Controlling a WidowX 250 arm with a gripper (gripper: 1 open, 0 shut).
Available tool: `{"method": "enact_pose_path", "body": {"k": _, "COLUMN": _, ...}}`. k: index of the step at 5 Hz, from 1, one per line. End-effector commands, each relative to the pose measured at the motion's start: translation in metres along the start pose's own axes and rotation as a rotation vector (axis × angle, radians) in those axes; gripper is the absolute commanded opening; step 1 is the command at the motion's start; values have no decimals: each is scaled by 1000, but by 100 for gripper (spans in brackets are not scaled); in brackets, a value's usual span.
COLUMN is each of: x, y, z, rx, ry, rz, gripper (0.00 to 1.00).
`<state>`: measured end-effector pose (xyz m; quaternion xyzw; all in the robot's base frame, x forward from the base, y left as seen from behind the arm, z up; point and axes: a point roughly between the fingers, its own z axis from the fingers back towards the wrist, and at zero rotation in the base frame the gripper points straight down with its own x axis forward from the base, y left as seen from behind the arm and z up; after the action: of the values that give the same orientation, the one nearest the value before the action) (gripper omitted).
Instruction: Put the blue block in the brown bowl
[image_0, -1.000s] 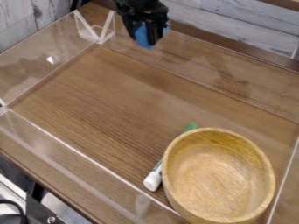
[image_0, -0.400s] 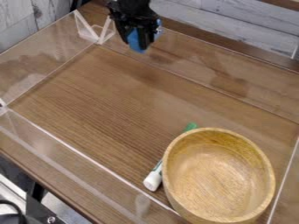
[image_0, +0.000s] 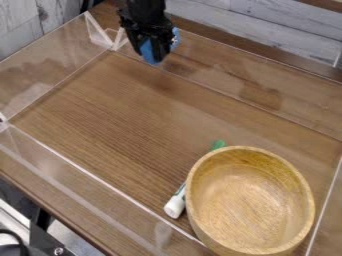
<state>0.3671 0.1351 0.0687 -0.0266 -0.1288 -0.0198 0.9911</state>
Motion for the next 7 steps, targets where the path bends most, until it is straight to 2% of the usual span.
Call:
{"method": "enact_pose_path", "body": {"k": 1, "x": 9, "y": 7, "z": 16, "rx": 23, "ry": -54, "rz": -17, "gripper": 0}}
{"method": "enact_pose_path", "body": {"k": 7, "x": 6, "y": 12, "z": 11, "rx": 16, "ry": -87, "rz": -91, "gripper": 0}}
